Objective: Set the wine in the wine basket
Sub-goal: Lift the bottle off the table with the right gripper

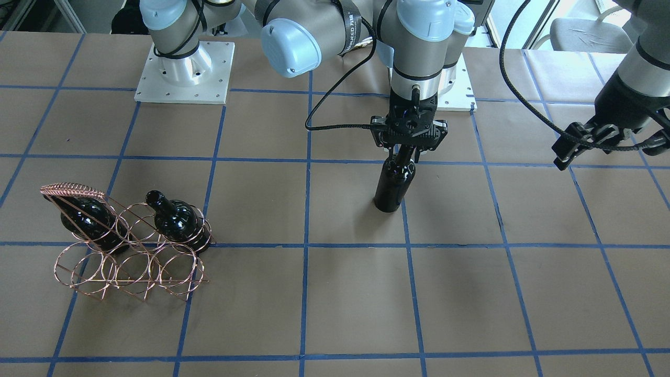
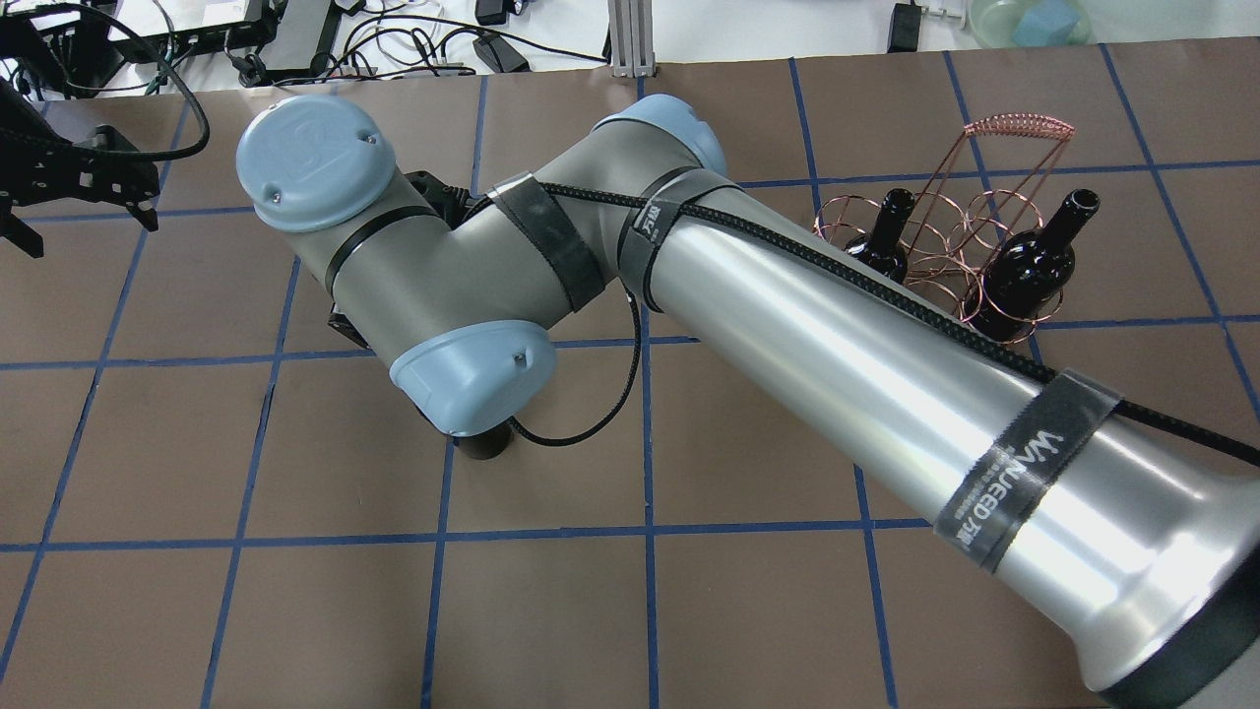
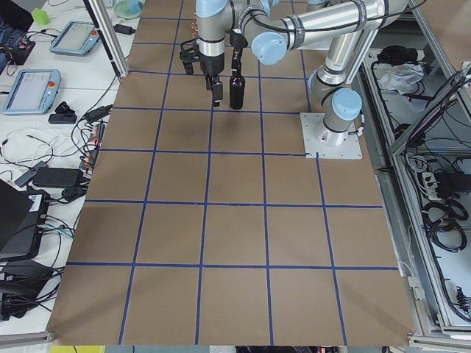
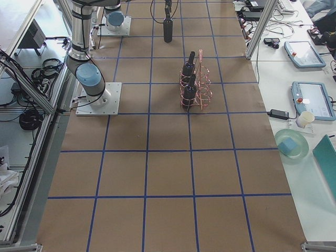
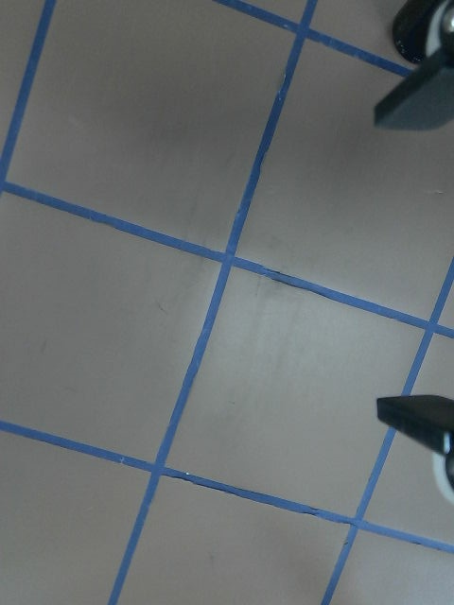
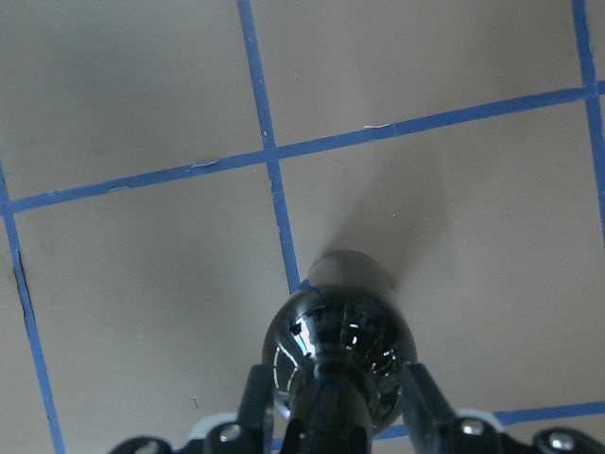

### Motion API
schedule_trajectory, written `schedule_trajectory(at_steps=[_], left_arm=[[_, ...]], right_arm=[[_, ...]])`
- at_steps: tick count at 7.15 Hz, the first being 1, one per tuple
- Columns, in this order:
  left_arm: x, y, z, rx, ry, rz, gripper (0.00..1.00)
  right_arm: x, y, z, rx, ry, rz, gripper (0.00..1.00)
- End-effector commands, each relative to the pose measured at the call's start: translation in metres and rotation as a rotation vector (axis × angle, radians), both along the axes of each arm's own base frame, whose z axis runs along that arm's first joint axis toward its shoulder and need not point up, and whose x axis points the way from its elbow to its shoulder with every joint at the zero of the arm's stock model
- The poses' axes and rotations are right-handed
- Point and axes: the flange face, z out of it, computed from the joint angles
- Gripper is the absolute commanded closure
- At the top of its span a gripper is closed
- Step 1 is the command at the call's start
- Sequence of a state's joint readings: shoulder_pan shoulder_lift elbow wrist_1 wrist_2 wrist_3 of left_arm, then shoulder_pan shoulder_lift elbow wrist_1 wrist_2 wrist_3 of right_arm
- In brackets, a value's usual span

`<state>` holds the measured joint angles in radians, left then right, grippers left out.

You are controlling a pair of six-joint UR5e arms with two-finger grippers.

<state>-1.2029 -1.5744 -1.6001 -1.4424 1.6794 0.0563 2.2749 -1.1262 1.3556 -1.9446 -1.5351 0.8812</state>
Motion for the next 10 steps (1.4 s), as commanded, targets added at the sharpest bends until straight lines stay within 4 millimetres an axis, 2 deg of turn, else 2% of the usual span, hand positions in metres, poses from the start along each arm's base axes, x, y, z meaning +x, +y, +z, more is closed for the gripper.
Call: schedule_trajectory(at_steps=[1,2,4,5,6,7,8,9,10], left_arm=[[0.001,0.002,0.011,-0.018,0.002,-0.032,0.0],[0.0,0.003,0.013,-0.024,0.008,-0.045,0.0],[0.024,0.007,0.013,-0.024,0.013,-0.004,0.0],[0.031,0.009,0.011,-0.013,0.019,0.008,0.0],[0.033,0.007,0.006,-0.017,0.053,-0.013,0.0],[0.028,0.007,0.012,-0.045,0.083,-0.023,0.0],[0.026,0.012,0.019,-0.036,0.062,-0.054,0.0],[0.026,0.014,0.015,-0.013,0.058,-0.054,0.0],[0.03,0.007,0.008,-0.003,0.055,-0.053,0.0]], right_arm=[[0.0,0.0,0.0,0.002,-0.004,-0.003,0.6],[0.0,0.0,0.0,0.003,-0.004,-0.005,0.62],[0.0,0.0,0.001,0.003,-0.006,-0.006,0.66],[0.0,0.0,0.002,0.002,-0.007,-0.005,0.71],[0.001,0.0,0.003,-0.002,-0.009,-0.002,0.77],[0.001,0.0,0.006,-0.007,-0.015,0.0,0.82],[0.001,0.0,0.007,-0.007,-0.018,0.0,0.85],[0.001,0.0,0.006,-0.007,-0.017,0.002,0.87],[0.001,0.0,0.006,-0.007,-0.017,0.002,0.87]])
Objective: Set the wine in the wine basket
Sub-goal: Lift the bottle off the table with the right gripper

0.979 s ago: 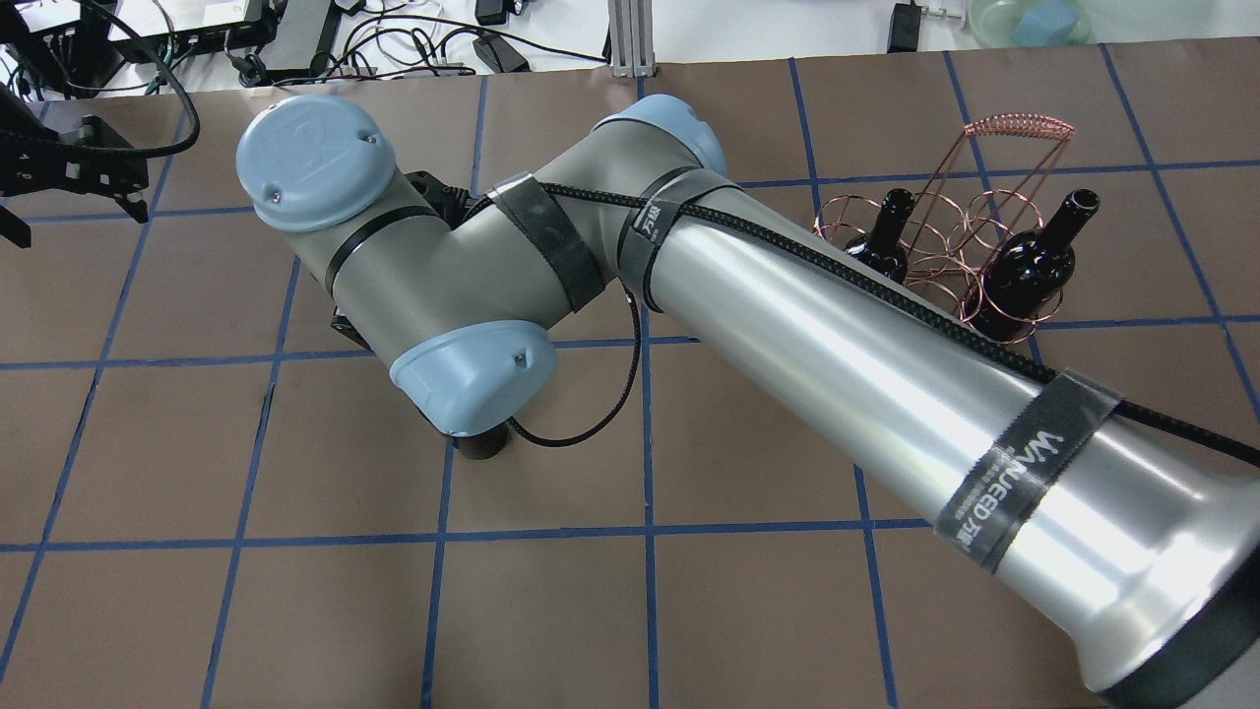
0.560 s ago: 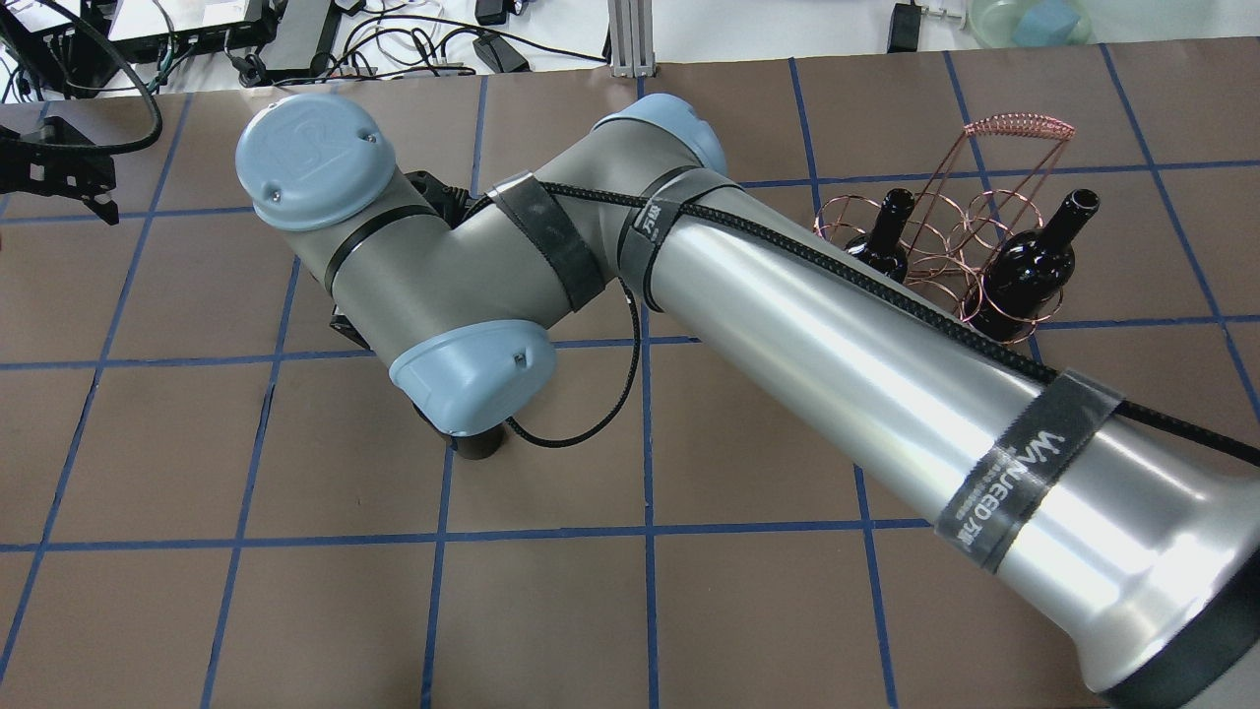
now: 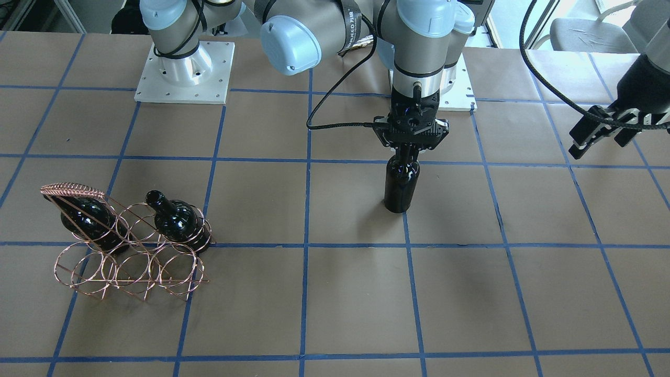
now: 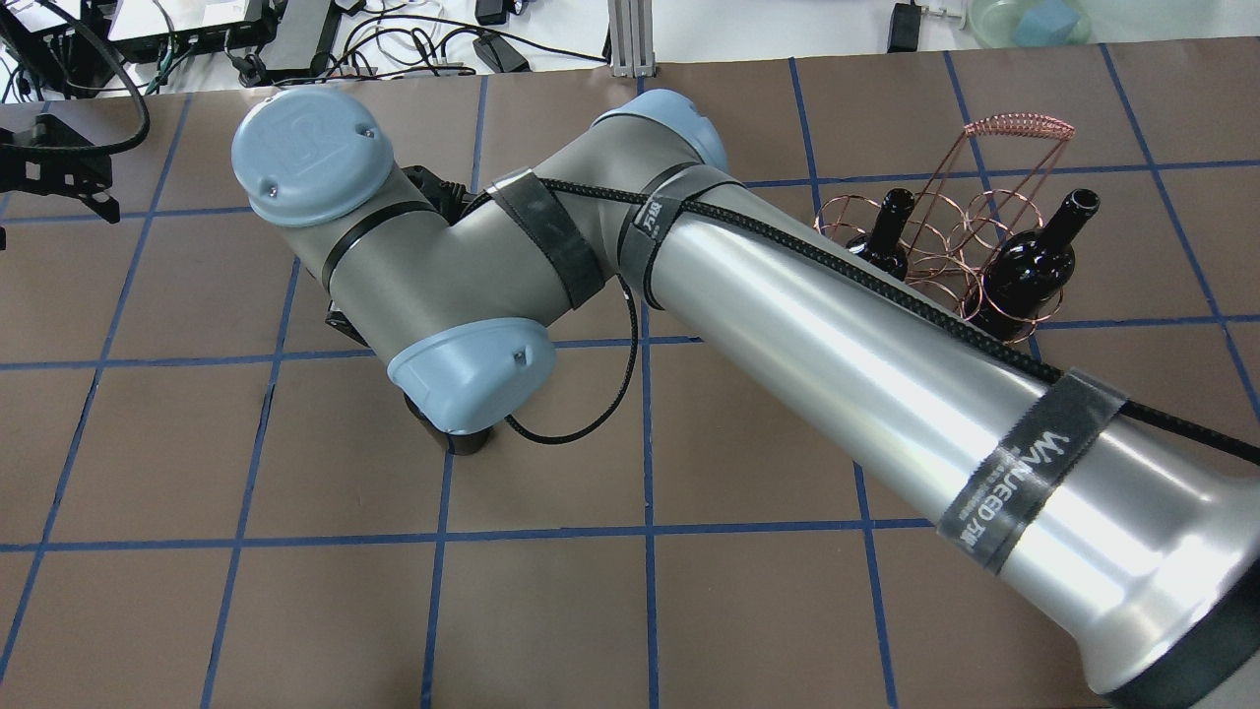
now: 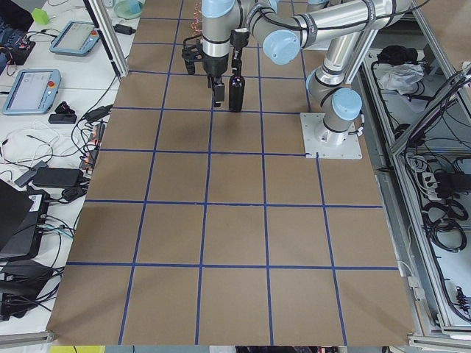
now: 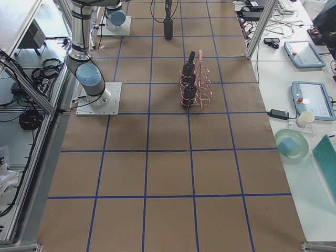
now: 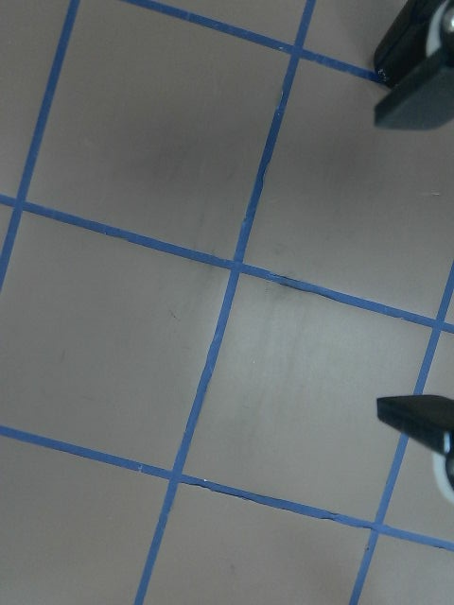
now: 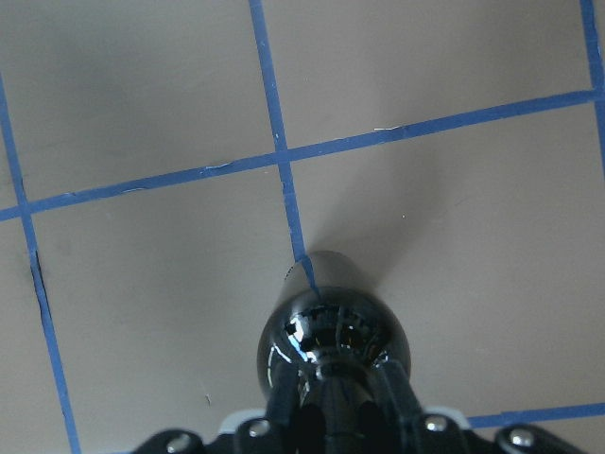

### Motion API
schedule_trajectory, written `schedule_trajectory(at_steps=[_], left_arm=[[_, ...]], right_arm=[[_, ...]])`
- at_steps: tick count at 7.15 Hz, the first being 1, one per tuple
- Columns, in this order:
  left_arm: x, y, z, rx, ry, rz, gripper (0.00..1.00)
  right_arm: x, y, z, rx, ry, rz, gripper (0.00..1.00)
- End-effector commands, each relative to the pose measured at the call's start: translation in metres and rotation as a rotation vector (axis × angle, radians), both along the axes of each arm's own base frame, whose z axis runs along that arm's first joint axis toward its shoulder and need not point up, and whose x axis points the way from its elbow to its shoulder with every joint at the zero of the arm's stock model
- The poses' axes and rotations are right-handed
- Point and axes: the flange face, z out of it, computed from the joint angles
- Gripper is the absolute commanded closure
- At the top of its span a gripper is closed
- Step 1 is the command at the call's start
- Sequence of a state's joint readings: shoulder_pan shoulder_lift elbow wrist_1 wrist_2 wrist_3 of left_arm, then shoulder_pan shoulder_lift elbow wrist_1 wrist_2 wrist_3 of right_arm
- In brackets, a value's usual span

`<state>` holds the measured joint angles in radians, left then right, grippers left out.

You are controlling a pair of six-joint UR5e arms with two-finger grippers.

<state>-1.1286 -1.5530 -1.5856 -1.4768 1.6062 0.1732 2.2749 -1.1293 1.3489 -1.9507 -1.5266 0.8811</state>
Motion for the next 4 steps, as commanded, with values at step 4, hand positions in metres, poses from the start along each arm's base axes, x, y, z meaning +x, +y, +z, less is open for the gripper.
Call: schedule_trajectory(at_steps=[4], left_arm=[[-0.009,0.016,0.032,0.043,-0.054,-0.014,0.0]], right_arm=[[-0.035,-0.014,0.04,0.013,-0.04,-0.006,1.0]])
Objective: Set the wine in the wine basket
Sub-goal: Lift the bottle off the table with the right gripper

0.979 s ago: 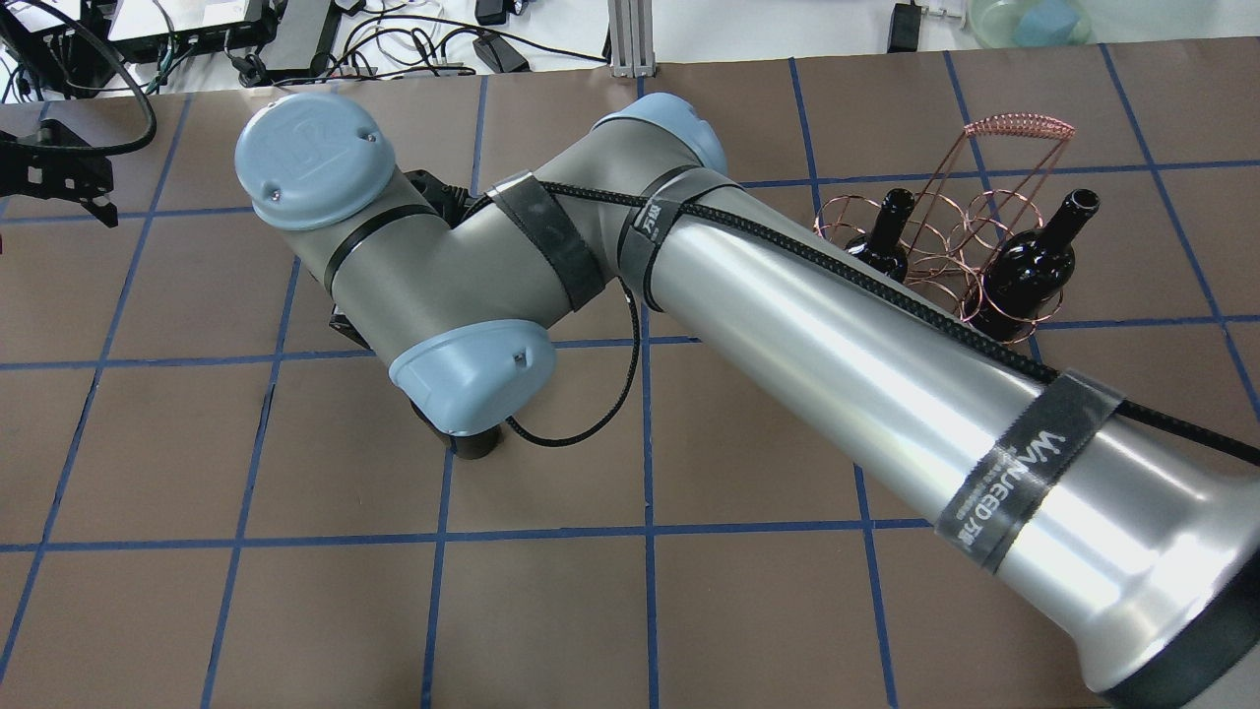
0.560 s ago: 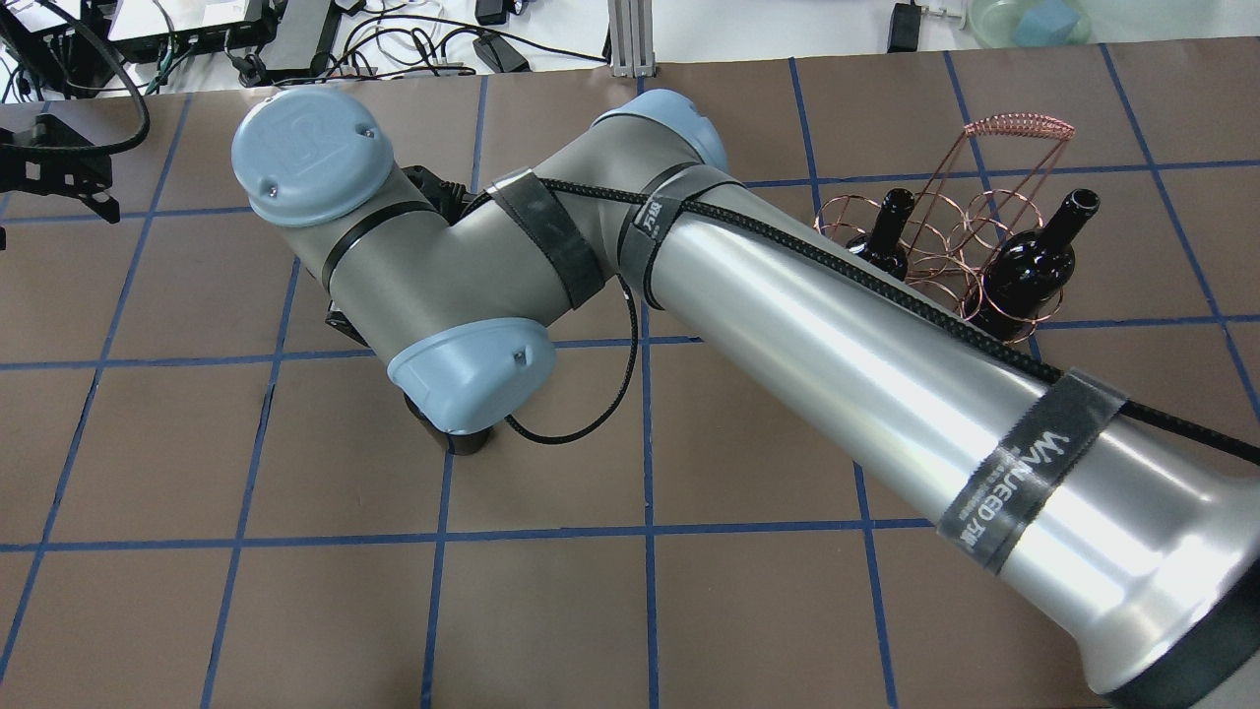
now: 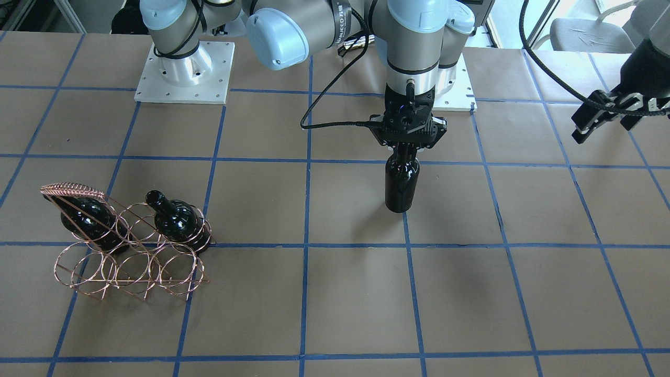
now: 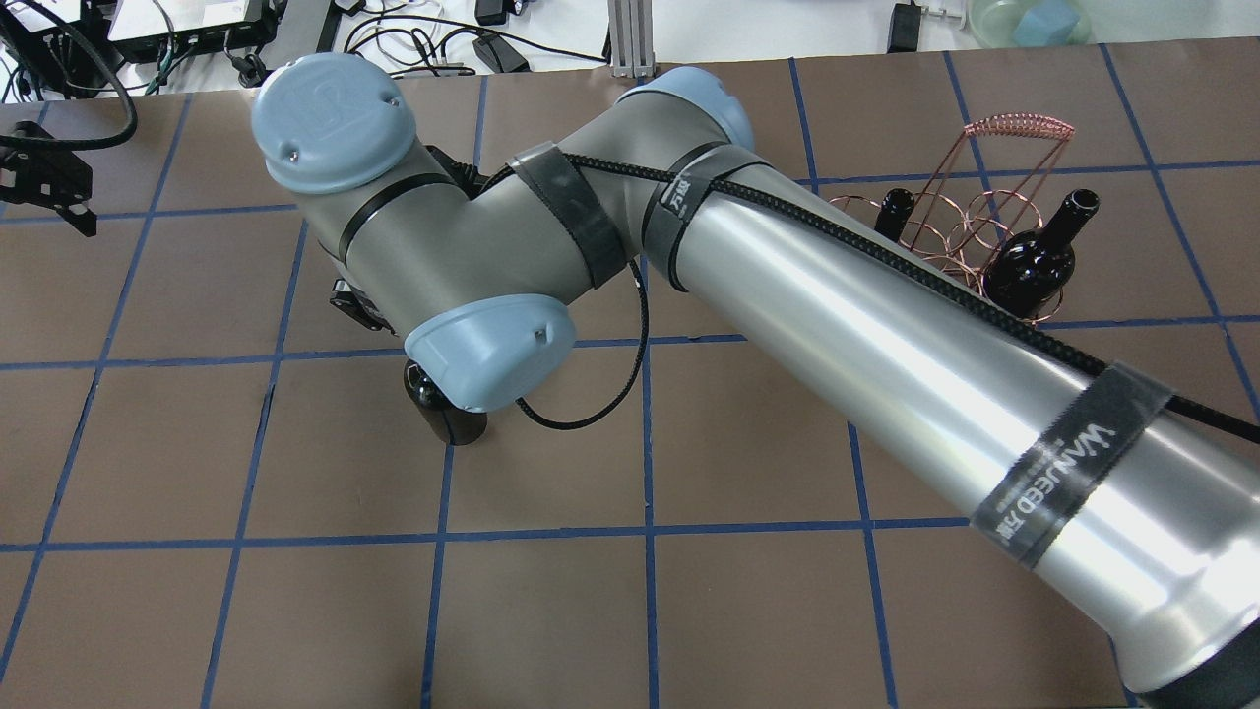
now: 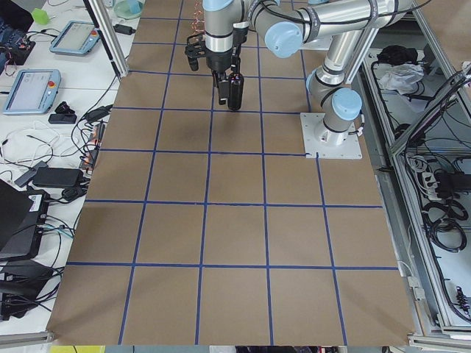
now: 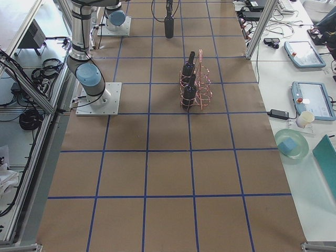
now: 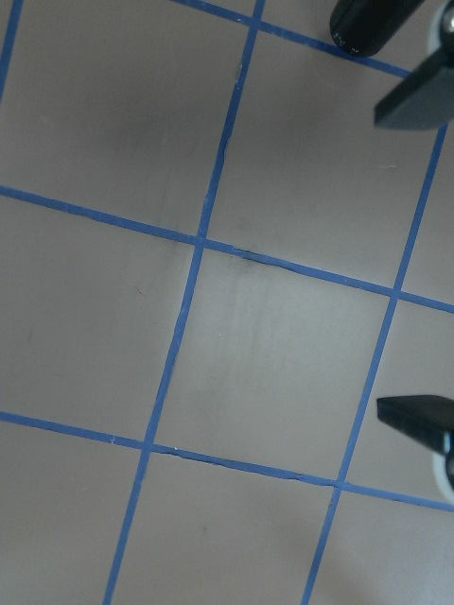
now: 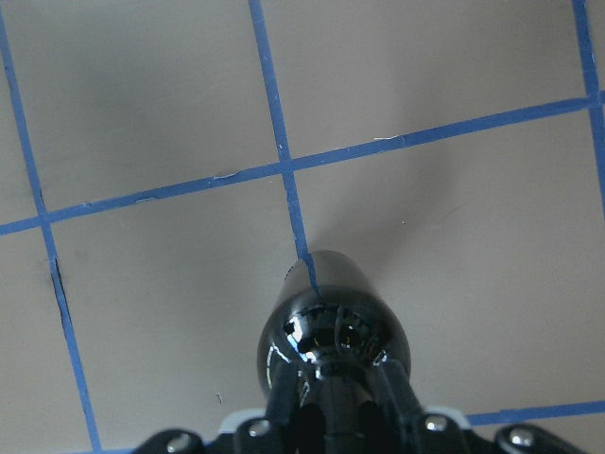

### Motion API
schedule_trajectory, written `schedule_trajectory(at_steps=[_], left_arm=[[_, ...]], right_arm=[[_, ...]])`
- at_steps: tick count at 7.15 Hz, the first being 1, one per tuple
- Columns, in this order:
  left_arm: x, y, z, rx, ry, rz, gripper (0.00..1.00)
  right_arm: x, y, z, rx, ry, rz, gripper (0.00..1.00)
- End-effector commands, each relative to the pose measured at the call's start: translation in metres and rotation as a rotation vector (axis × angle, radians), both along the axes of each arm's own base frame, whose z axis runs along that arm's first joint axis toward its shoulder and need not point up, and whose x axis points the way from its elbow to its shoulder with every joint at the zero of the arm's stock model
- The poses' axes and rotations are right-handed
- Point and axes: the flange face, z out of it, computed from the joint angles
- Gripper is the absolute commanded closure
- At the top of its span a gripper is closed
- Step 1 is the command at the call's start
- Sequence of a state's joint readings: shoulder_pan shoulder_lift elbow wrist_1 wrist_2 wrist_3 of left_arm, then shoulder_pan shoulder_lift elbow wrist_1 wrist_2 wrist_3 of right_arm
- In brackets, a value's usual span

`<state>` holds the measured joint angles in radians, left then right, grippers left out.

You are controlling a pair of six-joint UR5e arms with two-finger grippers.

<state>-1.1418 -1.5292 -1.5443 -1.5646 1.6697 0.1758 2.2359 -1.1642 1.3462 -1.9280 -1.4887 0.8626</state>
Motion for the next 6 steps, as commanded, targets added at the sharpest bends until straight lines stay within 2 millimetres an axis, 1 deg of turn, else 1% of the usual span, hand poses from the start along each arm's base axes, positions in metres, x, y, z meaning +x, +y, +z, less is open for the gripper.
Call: schedule_trajectory(at_steps=[1,2,3,4,5,6], left_arm=[[-0.012,0.002,0.006,0.001,-0.003,-0.024,0.0],[-0.024,0.005,0.013,-0.011,-0.007,-0.046,0.0],[-0.035,-0.002,0.006,-0.005,-0.003,-0.072,0.0],[-0.041,-0.003,0.005,-0.005,-0.005,-0.086,0.0],[-0.043,-0.002,0.009,-0.021,-0.01,-0.089,0.0],[-0.045,0.003,0.016,-0.031,-0.014,-0.089,0.0]], right_arm=[[-0.035,-0.002,0.033,0.019,0.019,0.033,1.0],[-0.068,-0.009,0.054,0.042,0.037,0.017,1.0],[-0.107,-0.004,0.083,0.066,0.066,0.061,1.0],[-0.149,-0.003,0.107,0.088,0.098,0.092,1.0],[-0.187,-0.01,0.125,0.081,0.101,0.108,1.0],[-0.219,-0.015,0.142,0.056,0.107,0.141,1.0]])
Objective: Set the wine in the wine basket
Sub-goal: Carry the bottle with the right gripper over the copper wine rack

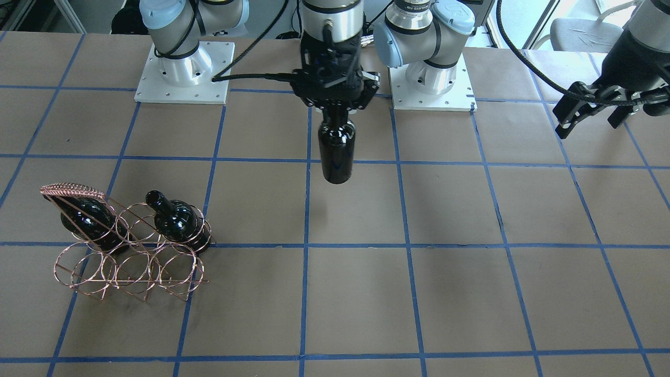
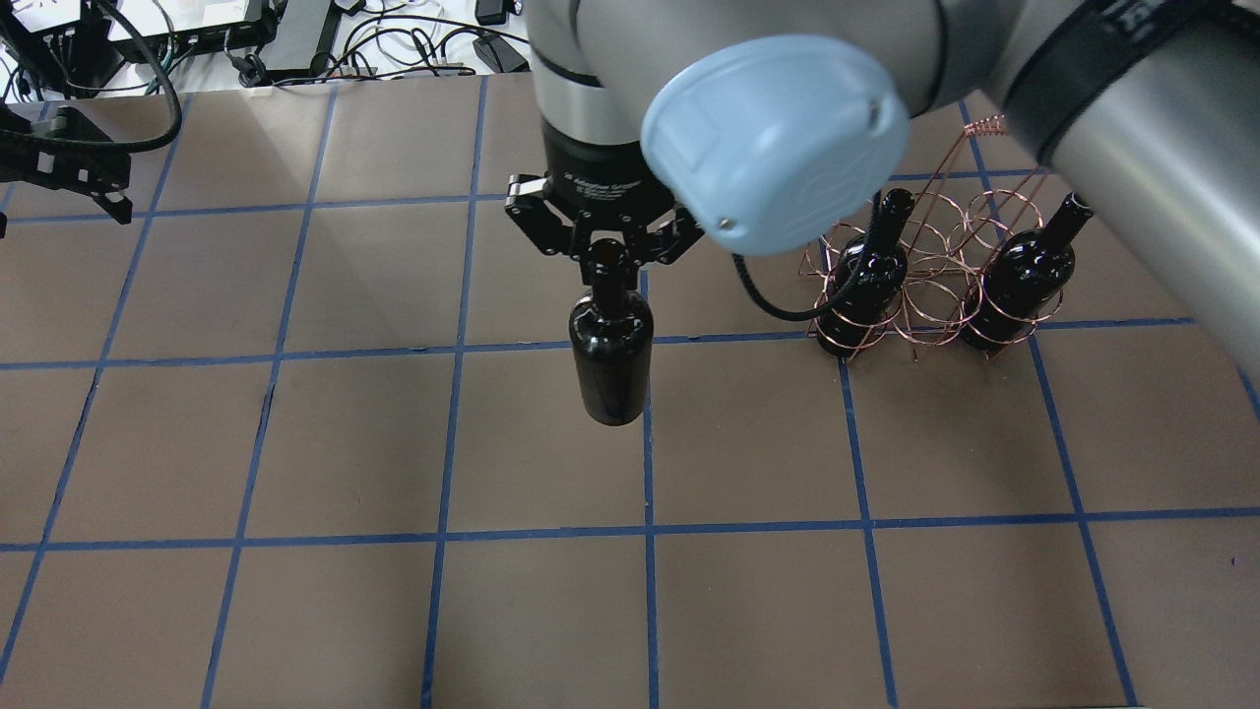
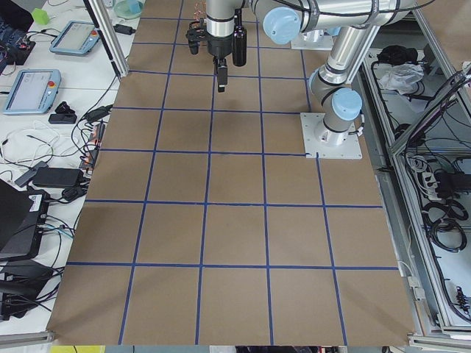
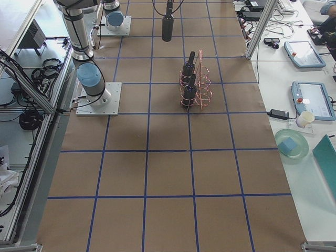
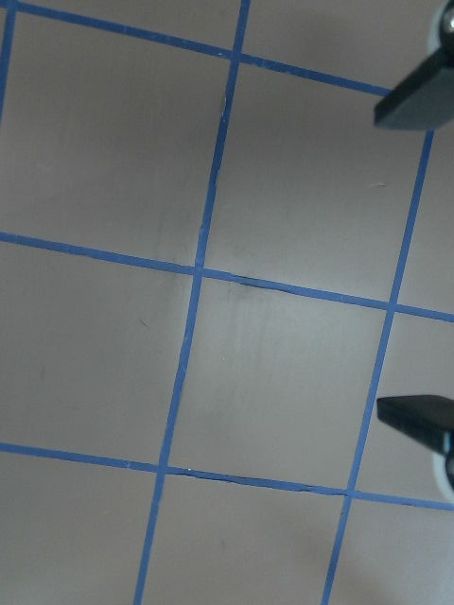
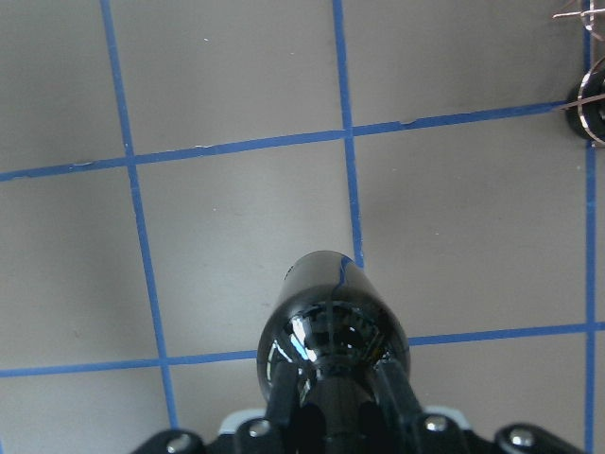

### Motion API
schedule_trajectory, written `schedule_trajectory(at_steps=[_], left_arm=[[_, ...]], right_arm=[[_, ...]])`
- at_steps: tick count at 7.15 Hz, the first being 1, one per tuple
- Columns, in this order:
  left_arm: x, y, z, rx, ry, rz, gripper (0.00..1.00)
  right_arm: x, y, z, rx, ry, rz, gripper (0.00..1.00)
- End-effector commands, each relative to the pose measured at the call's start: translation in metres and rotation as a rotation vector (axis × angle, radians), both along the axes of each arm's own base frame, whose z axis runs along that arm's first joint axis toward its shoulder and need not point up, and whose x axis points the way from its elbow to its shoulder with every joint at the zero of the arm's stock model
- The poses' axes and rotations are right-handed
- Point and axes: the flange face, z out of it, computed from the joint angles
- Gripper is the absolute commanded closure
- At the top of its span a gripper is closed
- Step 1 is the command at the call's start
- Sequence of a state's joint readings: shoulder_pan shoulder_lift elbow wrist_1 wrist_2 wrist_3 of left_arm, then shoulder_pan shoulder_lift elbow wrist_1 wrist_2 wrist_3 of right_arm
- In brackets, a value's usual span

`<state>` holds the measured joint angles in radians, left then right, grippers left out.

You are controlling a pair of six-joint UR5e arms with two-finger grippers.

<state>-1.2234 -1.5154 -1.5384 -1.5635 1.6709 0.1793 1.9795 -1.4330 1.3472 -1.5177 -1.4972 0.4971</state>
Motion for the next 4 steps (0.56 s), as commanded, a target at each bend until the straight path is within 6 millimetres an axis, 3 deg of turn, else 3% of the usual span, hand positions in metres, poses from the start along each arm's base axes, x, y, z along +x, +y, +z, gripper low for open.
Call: schedule_trajectory(at_steps=[1,3,4], left_arm=[[-0.005,0.008,0.011,-0.013,-0.008,-0.005,0.0],[-0.017,0.011,0.013,-0.014,-0.002,-0.022,0.0],[-0.023,0.01,0.011,-0.005,0.0,-0.023,0.0]], right_arm=[[-0.076,-0.002,0.036,-0.009,0.017,0.072,1.0],[-0.146,-0.01,0.054,-0.003,0.042,0.105,1.0],[-0.17,-0.01,0.058,0.003,0.074,0.126,1.0]])
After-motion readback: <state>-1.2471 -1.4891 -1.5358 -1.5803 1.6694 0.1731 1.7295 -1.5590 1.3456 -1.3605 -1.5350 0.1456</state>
